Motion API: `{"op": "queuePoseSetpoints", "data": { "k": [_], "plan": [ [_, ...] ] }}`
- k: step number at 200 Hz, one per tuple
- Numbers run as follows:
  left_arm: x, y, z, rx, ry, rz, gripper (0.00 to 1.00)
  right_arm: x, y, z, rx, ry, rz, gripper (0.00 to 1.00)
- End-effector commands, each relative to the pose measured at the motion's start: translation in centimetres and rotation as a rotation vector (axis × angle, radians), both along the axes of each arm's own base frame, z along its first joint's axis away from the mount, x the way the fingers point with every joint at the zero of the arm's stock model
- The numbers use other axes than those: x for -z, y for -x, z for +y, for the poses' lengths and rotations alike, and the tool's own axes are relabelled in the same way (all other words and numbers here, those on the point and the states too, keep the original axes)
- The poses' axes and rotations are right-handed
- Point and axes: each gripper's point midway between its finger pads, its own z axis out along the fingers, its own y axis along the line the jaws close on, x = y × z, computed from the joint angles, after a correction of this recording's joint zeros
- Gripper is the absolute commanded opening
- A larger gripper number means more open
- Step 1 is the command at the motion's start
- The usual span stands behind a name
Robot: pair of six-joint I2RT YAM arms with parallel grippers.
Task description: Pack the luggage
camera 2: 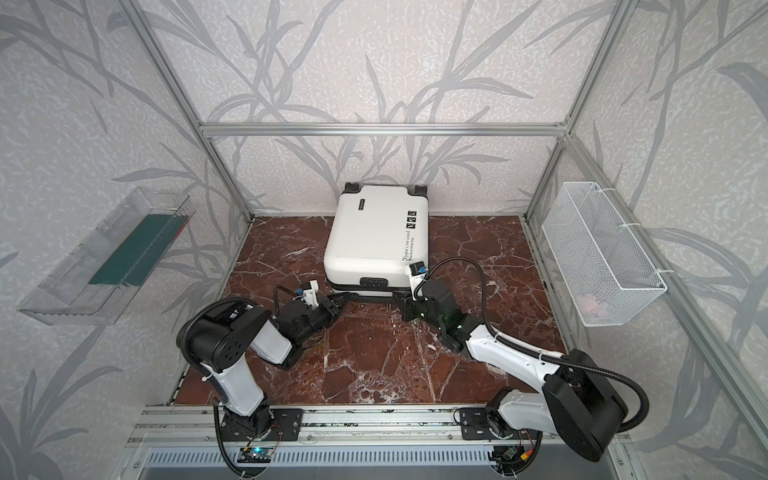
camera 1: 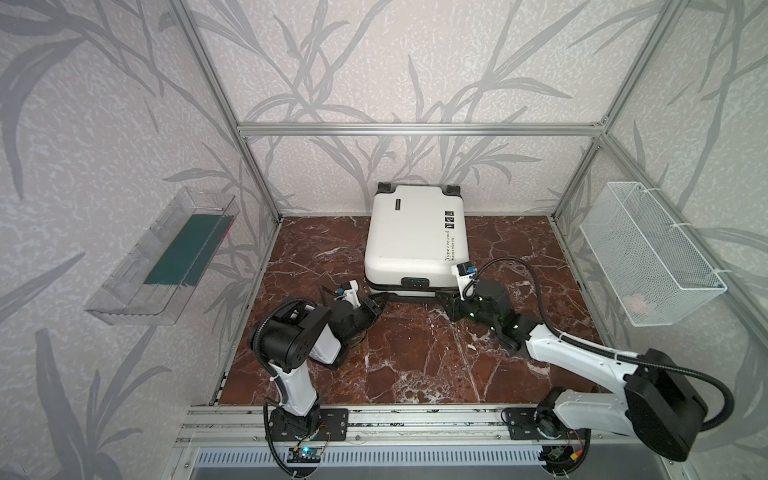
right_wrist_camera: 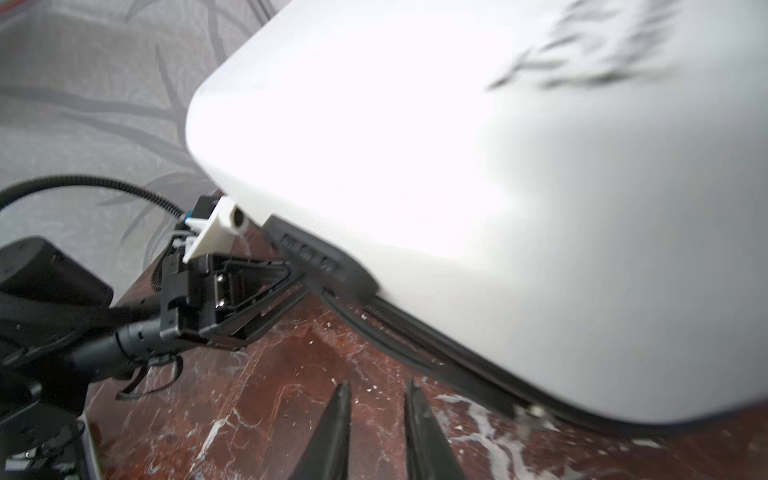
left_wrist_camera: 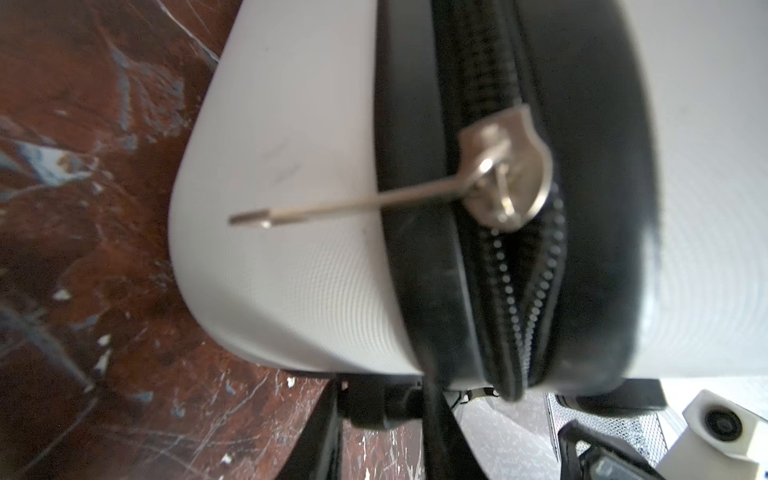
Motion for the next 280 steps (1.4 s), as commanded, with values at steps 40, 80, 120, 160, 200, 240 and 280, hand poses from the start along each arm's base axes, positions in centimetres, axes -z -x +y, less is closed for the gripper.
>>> {"op": "queuePoseSetpoints", "data": {
  "k": [40,80,120,160,200,240,280],
  "plan": [
    [-0.6,2.4,0.3,0.052,-0.069,-0.073,0.45,0.4,0.6,-6.1,0.121,0.025,0.036,0.49],
    [-0.6,2.6,0.5,0.055,-0.099,-0.068,0.53,3.2,2.1,-5.5,0.049,0.045,0.109,0.58],
    [-1.1,3.0,0.9,0.058,-0.179,-0.065,0.54,4.7,2.2,-4.7,0.034,0.039,0.121,0.6],
    [-2.9,3.9,2.2,0.048,-0.327,-0.079,0.58,5.3,1.4,-3.4,0.055,0.058,0.101,0.6],
    [-5.0,4.6,4.4,-0.032,-0.405,-0.119,0.64,5.5,0.0,-2.6,0.138,0.077,0.066,0.57],
    [-5.0,5.3,5.1,-0.056,-0.406,-0.118,0.65,5.7,-1.1,-2.6,0.2,0.086,0.056,0.52],
    [-4.8,5.4,5.1,-0.055,-0.398,-0.114,0.65,5.4,-1.9,-2.6,0.226,0.091,0.043,0.46]
  ]
}}
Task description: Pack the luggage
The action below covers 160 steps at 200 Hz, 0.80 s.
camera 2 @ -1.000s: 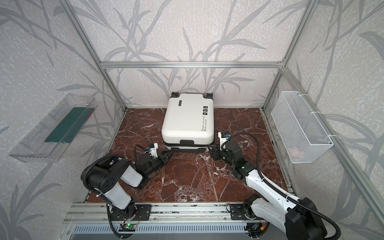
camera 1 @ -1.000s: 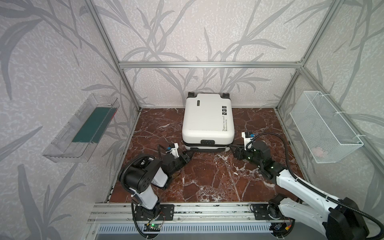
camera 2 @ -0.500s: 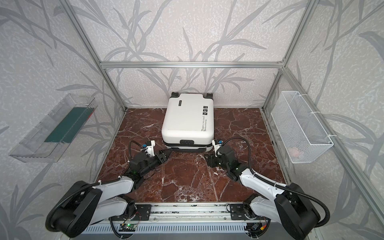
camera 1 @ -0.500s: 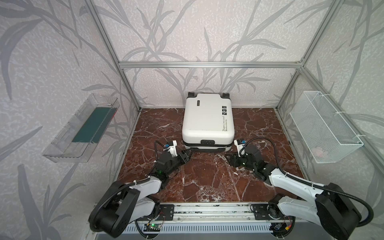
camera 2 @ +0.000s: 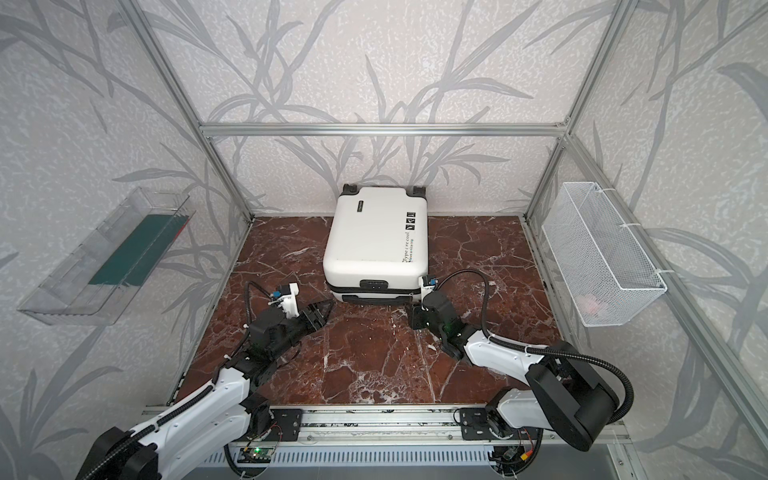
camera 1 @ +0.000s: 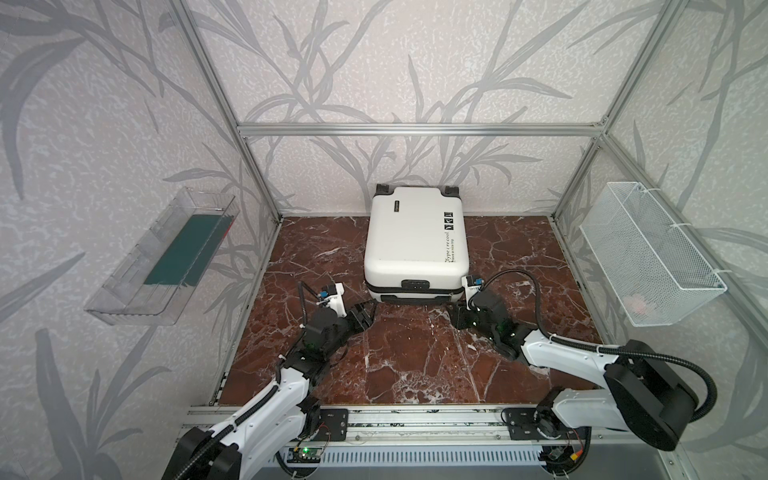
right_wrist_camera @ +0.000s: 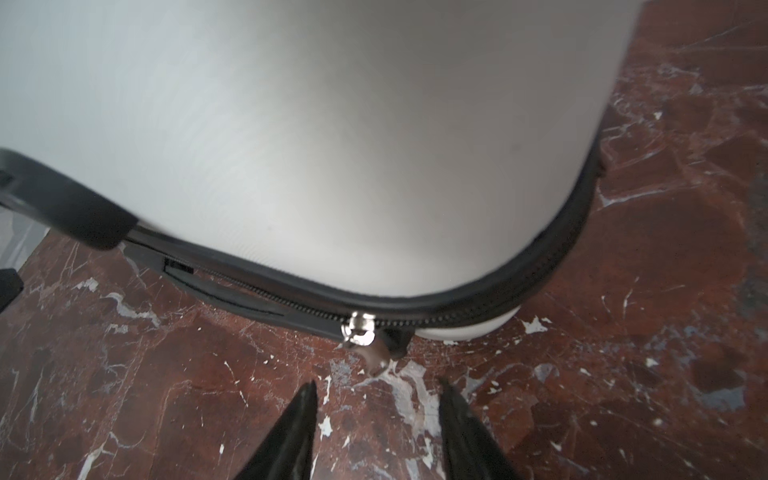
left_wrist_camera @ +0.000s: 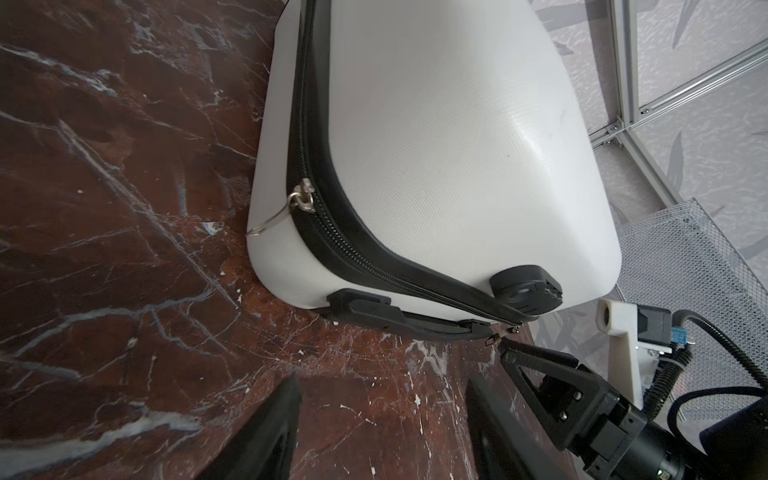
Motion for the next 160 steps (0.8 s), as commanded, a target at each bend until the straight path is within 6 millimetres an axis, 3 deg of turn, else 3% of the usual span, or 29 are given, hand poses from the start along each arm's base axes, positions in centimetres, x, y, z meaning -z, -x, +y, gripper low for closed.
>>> {"op": "queuePoseSetpoints", "data": {
  "k": [1,49,134,160],
  "plan": [
    [0.9,0.3,0.4,-0.013,-0.025,0.017,0.65,-2.1,-1.6,0.3,0.045,-0.026,-0.063,0.46],
    [1.0,0.1,0.0,-0.001,-0.015,0.021,0.65,-1.8,-2.4,0.8,0.059,-0.03,-0.064,0.37],
    [1.2,0.1,0.1,-0.005,-0.012,0.02,0.65,-1.1,-1.9,0.5,0.049,-0.008,-0.05,0.0],
    [1.4,0.0,0.0,-0.002,-0.014,0.025,0.65,-0.9,-1.6,0.1,0.05,0.001,-0.046,0.0]
  ]
}}
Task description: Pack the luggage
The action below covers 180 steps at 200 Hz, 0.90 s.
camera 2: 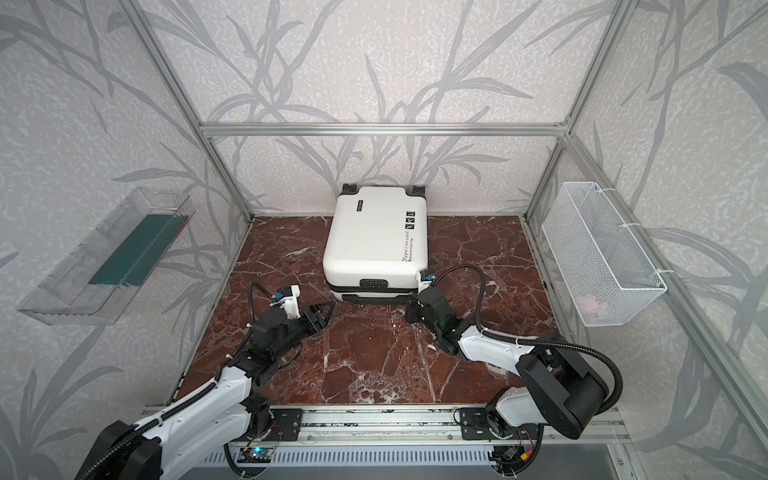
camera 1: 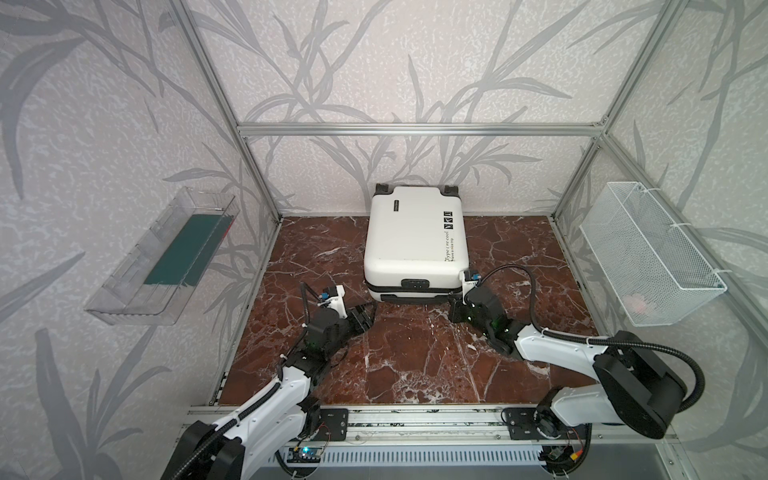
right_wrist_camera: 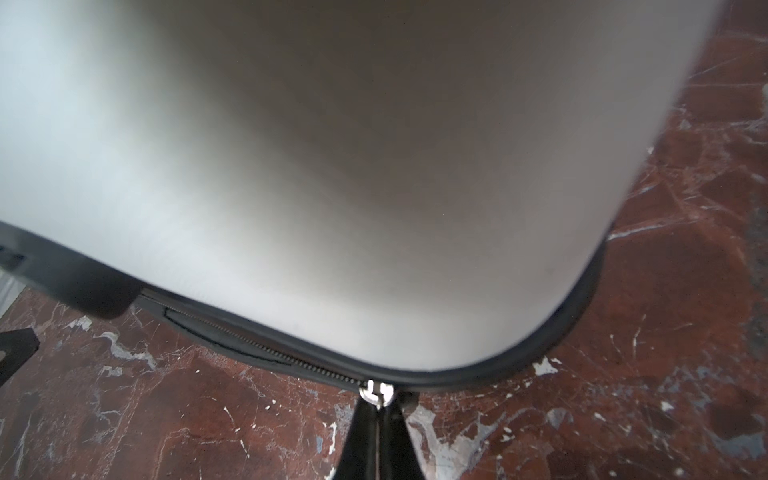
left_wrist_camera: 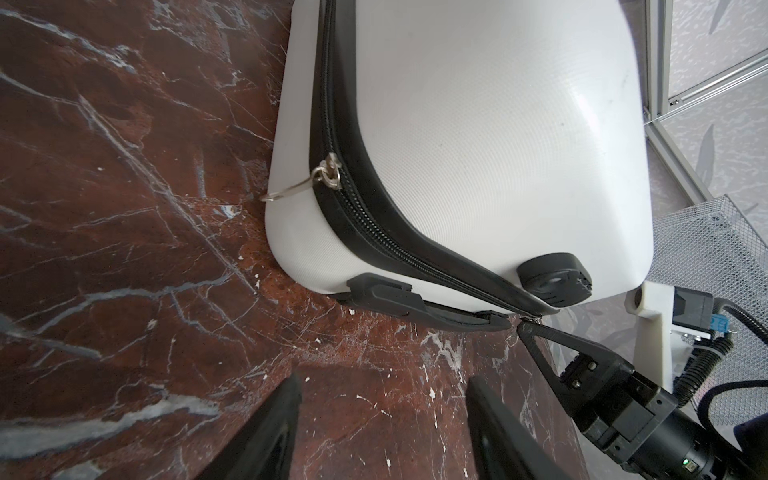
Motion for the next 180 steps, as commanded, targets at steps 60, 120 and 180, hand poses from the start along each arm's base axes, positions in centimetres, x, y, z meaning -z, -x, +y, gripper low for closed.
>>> {"op": "queuePoseSetpoints", "data": {
  "k": [60,120,180],
  "plan": [
    [0.9,-0.9,-1.7,0.063,0.008,0.031,0.66,-0.8,0.9,-1.3,-0.017,0.054,-0.028,0.0],
    [0.9,-3.1,-3.2,0.082,0.052,0.022,0.62,-0.5,1.3,-0.7,-0.084,0.043,-0.009,0.0],
    [1.3,-4.4,-4.1,0.089,0.075,0.019,0.57,-0.3,1.2,-0.1,-0.112,0.035,0.001,0.0]
  ]
}}
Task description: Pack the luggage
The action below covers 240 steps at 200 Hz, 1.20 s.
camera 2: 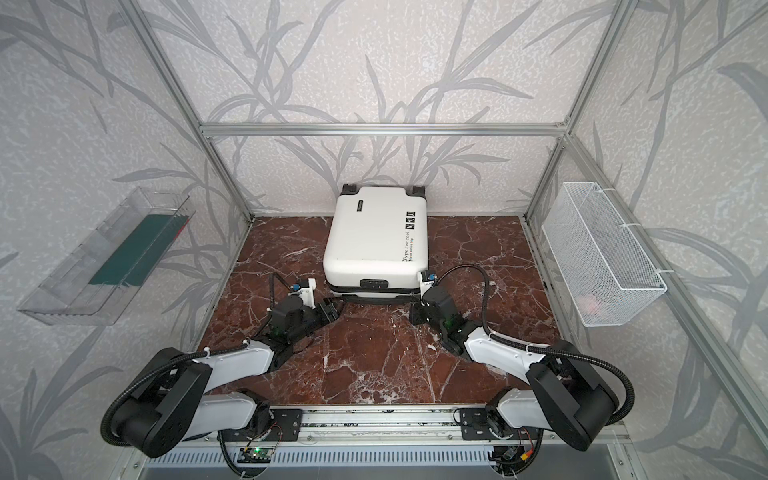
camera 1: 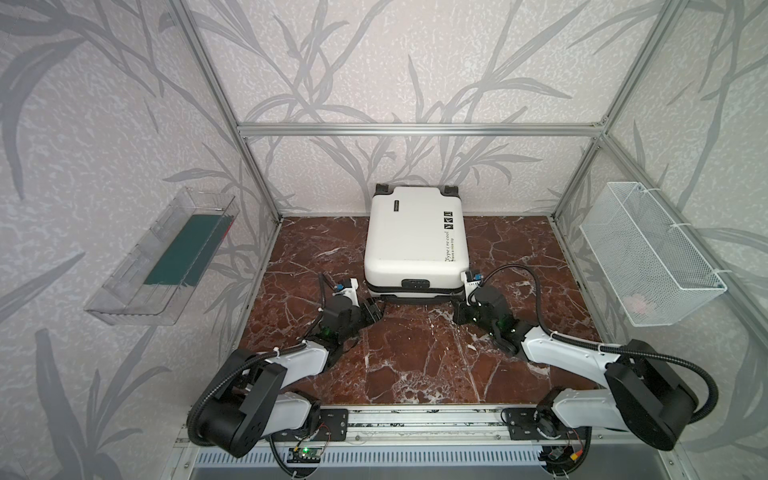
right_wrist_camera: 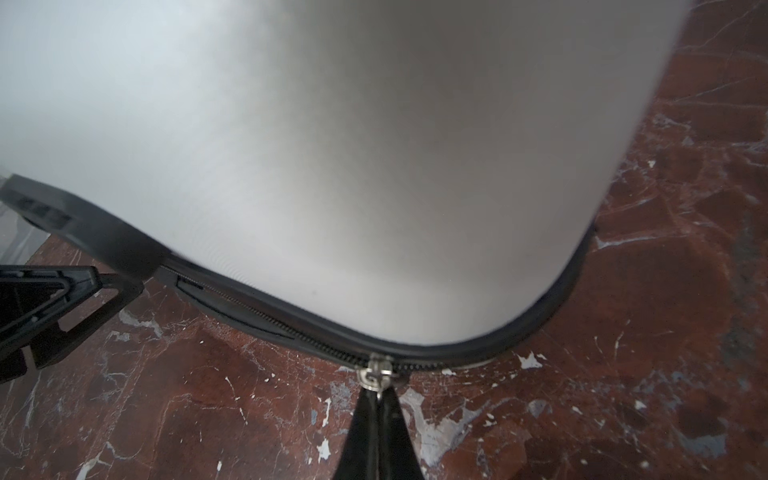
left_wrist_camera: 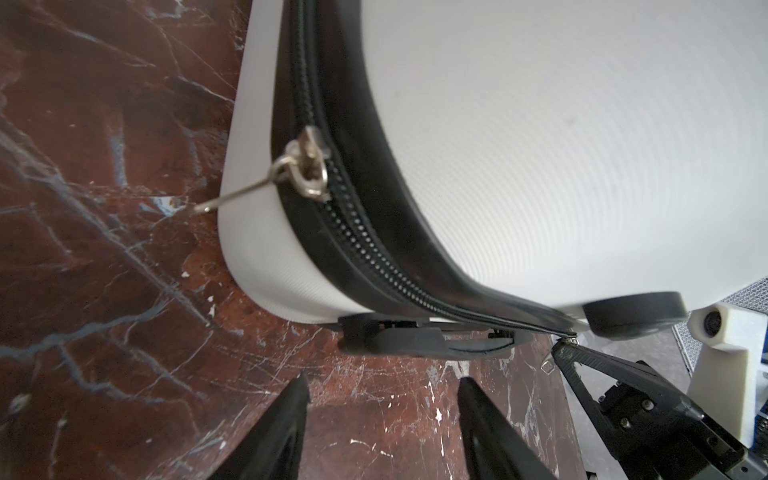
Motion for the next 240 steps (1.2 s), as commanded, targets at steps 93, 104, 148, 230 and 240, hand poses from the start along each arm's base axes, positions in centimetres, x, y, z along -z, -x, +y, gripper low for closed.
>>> {"op": "queuePoseSetpoints", "data": {
  "k": [93,104,148,230,240],
  "plan": [
    [-0.5,-2.2,-2.5,0.038,0.089,-0.048,0.34,0.1,0.5,1.6,-0.096,-0.022,0.019,0.0],
    [-0.6,-2.3,-2.9,0.048,0.092,-0.05,0.31,0.1,0.5,2.0,-0.105,-0.034,0.02,0.0],
    [-0.6,-2.4,-4.3,0.08,0.086,-0.052,0.25,-0.7,0.6,4.3,-0.151,-0.062,0.006,0.0],
    [-0.5,-2.0,-5.8,0.113,0.078,-0.052,0.24,-1.2,1.4,10.8,-0.251,-0.085,-0.007,0.0],
    [-0.5,-1.9,-5.6,0.109,0.073,-0.049,0.24,-1.0,1.3,10.5,-0.239,-0.079,-0.009,0.0]
  ]
}}
